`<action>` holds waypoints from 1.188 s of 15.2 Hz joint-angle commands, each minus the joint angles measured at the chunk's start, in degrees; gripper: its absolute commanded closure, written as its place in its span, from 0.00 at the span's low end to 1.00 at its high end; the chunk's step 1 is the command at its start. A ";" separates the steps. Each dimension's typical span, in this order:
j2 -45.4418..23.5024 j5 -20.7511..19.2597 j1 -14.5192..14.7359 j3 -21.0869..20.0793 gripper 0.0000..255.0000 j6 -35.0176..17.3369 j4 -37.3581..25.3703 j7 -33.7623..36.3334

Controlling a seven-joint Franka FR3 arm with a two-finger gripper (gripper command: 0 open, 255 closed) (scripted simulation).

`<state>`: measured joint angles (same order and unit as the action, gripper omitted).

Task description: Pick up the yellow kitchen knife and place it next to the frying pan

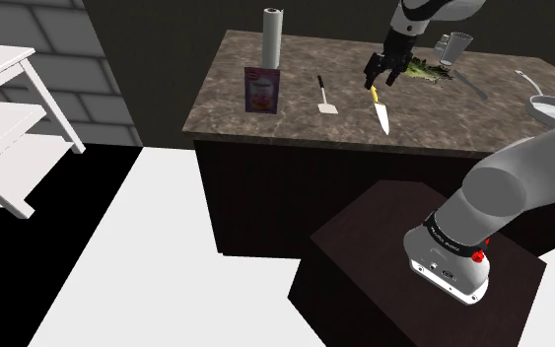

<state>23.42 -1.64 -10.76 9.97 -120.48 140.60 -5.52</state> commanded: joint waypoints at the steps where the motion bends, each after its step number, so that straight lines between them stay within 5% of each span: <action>1: -2.50 -0.39 -0.96 1.36 0.00 -1.99 -0.68 -0.76; 7: -12.67 0.22 -3.30 5.61 0.00 -8.17 -4.89 -3.81; 18: -17.27 1.67 -3.21 6.20 0.00 -14.67 -2.87 -5.04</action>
<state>6.21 0.01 -13.97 16.16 -135.04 137.70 -10.54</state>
